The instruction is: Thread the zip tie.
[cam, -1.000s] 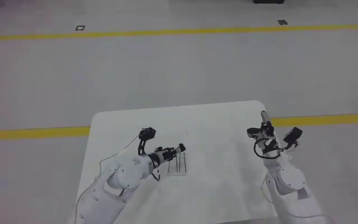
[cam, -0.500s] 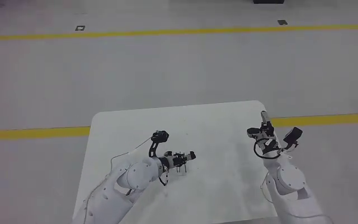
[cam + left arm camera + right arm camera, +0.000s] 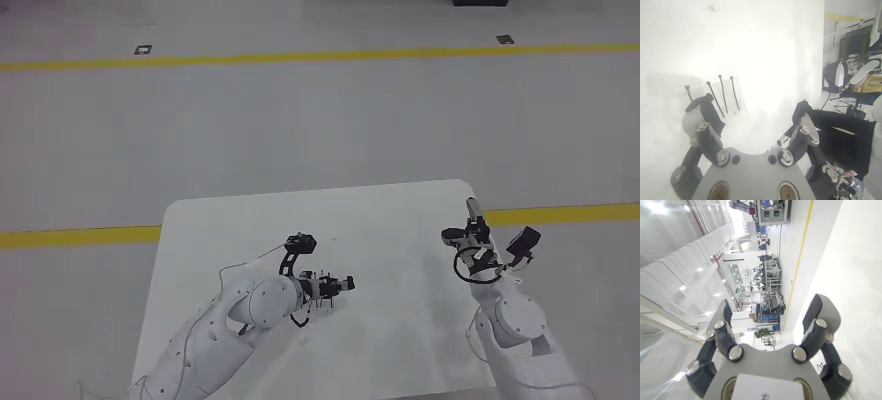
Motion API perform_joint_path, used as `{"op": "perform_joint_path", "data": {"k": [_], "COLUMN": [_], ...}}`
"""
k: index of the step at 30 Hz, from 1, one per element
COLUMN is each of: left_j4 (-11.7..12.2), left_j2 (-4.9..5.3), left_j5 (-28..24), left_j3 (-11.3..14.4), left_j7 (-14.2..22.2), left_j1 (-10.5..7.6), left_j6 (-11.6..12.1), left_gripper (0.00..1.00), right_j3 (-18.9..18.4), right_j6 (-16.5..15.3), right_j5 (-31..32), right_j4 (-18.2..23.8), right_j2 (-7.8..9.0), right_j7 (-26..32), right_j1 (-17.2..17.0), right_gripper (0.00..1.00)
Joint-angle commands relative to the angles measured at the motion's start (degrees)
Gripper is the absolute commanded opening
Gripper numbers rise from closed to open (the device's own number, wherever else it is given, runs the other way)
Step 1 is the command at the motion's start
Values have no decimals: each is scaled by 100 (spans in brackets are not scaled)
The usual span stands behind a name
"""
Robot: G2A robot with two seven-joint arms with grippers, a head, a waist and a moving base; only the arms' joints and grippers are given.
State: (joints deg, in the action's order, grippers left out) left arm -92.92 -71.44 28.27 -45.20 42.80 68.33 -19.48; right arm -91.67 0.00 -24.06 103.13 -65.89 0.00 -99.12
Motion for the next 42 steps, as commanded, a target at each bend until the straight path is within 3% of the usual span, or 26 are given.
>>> {"op": "perform_joint_path", "data": {"k": [1,5,11,13,37,41,42], "left_j4": [1,167,273,164,163,-76,-109], "left_j2": [0,-26,-252,-340,-350,-345,-346], "left_j5": [4,807,1459,1705,1619,1719,1748], "left_j3": [0,179,7,-57,-197,-239,-266], "left_j7": [0,-19,354,448,577,670,724], "left_j1": [0,-44,15,58,59,121,135], "left_j6": [0,0,0,0,0,0,0], "left_gripper": [100,100,100,100,100,100,95], "right_j3": [0,0,0,0,0,0,0], "right_j6": [0,0,0,0,0,0,0], "right_j5": [0,0,0,0,0,0,0], "right_j4": [0,0,0,0,0,0,0], "right_j2": [0,0,0,0,0,0,0], "right_j7": [0,0,0,0,0,0,0], "right_j1": [0,0,0,0,0,0,0], "right_gripper": [100,100,100,100,100,100,100]}}
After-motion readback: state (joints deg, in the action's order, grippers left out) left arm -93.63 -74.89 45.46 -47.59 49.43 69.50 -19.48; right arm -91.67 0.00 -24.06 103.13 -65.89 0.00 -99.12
